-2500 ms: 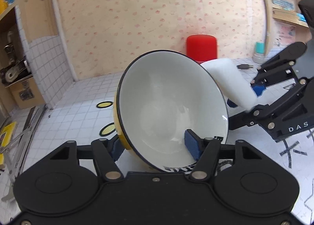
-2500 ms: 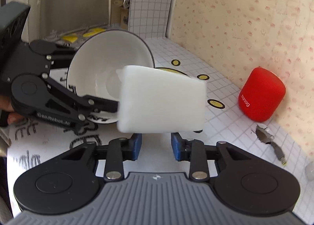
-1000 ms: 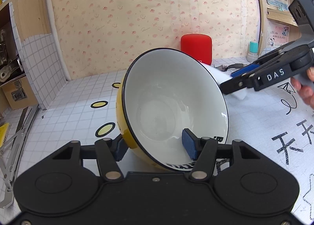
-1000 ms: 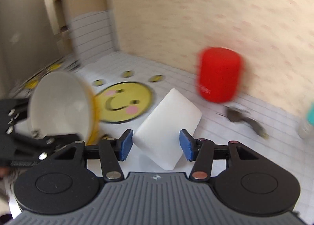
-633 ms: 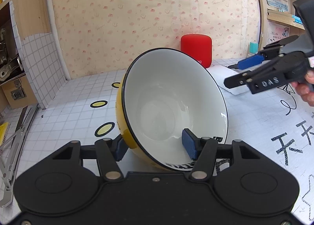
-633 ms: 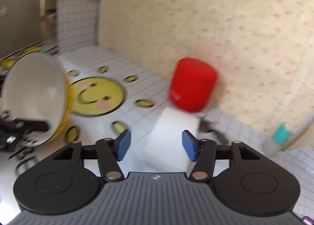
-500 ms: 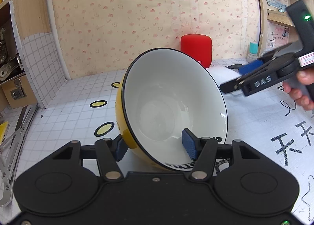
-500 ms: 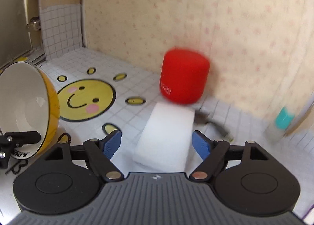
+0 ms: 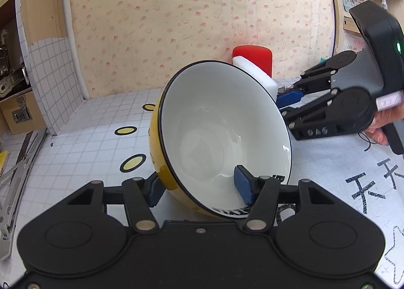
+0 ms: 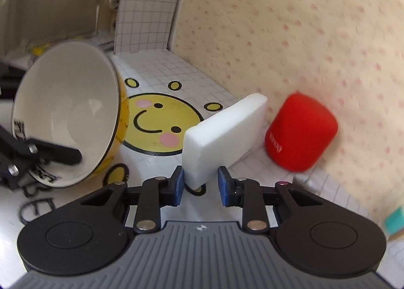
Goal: Clean bowl
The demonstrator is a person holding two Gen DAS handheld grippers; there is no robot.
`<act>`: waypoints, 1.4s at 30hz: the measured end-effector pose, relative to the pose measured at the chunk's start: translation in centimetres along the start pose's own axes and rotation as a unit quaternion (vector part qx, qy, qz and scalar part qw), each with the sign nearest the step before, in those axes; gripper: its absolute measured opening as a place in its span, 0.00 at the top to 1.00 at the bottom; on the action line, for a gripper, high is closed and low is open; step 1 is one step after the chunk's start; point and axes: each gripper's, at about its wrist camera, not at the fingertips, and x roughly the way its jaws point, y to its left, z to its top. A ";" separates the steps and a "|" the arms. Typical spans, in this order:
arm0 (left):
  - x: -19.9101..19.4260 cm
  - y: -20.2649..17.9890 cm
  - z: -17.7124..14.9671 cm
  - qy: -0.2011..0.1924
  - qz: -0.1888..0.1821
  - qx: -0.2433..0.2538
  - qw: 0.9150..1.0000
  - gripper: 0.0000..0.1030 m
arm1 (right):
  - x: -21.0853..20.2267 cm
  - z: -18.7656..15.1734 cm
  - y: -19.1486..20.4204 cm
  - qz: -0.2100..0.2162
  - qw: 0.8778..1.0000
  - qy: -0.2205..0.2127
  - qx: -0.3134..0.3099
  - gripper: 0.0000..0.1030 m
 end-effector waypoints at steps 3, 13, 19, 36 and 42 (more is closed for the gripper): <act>0.0 0.0 0.0 0.000 0.001 0.000 1.000 0.41 | -0.9 -0.1 0.9 0.023 0.998 -0.021 -0.056 0.70; 0.0 0.3 0.0 0.000 -0.002 0.002 1.000 0.41 | -3.5 -0.8 0.5 0.107 0.984 -0.035 -0.137 0.58; 0.0 0.2 0.0 0.000 0.000 0.002 1.000 0.41 | -4.2 -0.5 0.5 0.094 0.988 -0.057 -0.112 0.27; 0.0 0.1 0.0 -0.001 0.000 0.000 1.000 0.40 | -0.1 0.3 -1.3 0.114 0.992 -0.047 -0.028 0.15; 0.0 0.4 0.0 0.000 -0.005 -0.001 1.000 0.40 | 1.0 -0.5 -2.7 0.174 0.983 -0.049 0.021 0.37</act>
